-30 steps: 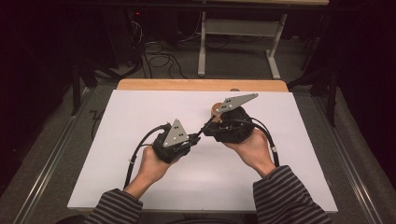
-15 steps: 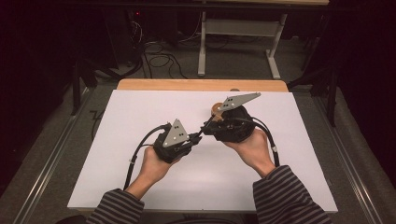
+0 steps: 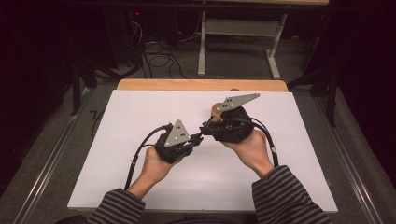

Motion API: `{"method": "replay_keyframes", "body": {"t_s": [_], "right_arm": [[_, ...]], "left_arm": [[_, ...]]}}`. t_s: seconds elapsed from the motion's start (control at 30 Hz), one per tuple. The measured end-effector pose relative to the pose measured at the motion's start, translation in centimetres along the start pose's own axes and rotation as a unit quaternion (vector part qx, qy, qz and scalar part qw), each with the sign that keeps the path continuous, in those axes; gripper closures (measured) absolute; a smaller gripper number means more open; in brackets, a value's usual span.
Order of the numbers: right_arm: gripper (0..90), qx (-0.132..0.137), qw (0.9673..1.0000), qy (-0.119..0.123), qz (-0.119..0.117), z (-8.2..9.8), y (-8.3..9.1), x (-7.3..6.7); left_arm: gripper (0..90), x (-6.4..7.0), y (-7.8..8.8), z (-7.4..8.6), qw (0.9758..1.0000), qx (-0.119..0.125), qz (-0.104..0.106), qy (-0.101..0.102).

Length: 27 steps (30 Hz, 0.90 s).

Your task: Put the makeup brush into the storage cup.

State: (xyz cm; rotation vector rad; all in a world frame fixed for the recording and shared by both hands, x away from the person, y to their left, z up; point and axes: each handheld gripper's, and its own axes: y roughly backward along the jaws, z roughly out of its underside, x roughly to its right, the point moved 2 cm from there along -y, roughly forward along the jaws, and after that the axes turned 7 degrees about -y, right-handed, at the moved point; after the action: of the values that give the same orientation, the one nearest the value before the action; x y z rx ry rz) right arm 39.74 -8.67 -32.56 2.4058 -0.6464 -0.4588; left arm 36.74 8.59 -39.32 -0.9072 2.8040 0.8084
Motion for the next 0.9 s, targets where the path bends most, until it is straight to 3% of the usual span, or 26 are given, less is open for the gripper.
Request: {"method": "replay_keyframes", "body": {"t_s": [0.3,0.67,0.9], "right_arm": [[84.8,-0.002,0.9998,-0.003,-0.022,0.00,-0.23,-0.18],[85.3,-0.002,0.9997,0.002,-0.023,-0.06,-0.23,-0.25],[85.4,-0.008,0.9998,0.003,-0.018,-0.01,-0.32,-0.16]], "left_arm": [[83.5,0.01,-0.23,0.14,1.0000,-0.003,0.002,0.000],[82.4,0.12,-0.17,0.16,0.9999,-0.001,-0.003,-0.011],[73.4,0.01,0.09,0.42,0.9998,-0.006,-0.012,-0.014]]}}
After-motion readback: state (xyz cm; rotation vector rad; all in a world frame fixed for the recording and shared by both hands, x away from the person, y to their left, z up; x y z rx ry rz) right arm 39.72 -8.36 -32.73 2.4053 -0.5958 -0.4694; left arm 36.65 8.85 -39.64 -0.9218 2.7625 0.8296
